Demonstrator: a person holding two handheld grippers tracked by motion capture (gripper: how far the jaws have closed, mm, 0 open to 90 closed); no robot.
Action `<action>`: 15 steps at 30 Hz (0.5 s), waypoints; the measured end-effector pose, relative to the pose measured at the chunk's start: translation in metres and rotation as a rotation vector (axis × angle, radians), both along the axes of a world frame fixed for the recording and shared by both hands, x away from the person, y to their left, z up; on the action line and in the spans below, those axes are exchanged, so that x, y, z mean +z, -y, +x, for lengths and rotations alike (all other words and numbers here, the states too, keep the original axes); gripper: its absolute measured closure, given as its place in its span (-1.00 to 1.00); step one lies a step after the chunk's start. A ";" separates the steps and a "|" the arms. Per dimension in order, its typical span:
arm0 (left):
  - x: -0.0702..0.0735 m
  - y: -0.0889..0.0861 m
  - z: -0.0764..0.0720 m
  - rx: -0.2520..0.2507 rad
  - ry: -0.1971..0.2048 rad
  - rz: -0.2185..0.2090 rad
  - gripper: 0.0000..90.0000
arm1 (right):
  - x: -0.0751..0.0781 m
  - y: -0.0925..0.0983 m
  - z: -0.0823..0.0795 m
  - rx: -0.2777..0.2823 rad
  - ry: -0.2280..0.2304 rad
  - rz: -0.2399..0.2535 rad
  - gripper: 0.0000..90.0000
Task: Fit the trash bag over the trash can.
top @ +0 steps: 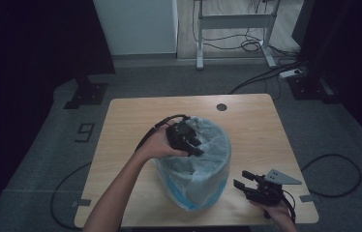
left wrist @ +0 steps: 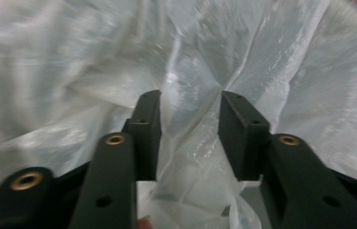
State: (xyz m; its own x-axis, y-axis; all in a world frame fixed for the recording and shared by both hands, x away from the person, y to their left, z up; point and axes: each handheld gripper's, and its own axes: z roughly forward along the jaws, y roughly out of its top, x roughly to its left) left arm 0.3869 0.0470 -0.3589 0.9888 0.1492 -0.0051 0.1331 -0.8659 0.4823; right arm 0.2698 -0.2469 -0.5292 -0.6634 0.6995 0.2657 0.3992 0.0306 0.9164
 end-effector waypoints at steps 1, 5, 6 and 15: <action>-0.002 0.003 0.000 -0.008 -0.003 0.021 0.42 | 0.000 0.001 0.000 -0.001 0.000 0.000 -0.12; -0.008 0.010 -0.001 -0.019 -0.025 0.083 0.46 | 0.000 0.002 0.000 -0.001 0.003 0.002 -0.12; -0.009 0.010 -0.001 -0.022 -0.026 0.094 0.45 | 0.000 0.002 0.000 -0.001 0.003 0.002 -0.12; -0.004 0.002 -0.005 -0.006 -0.002 0.038 0.14 | -0.001 -0.001 0.000 0.007 0.000 -0.010 -0.12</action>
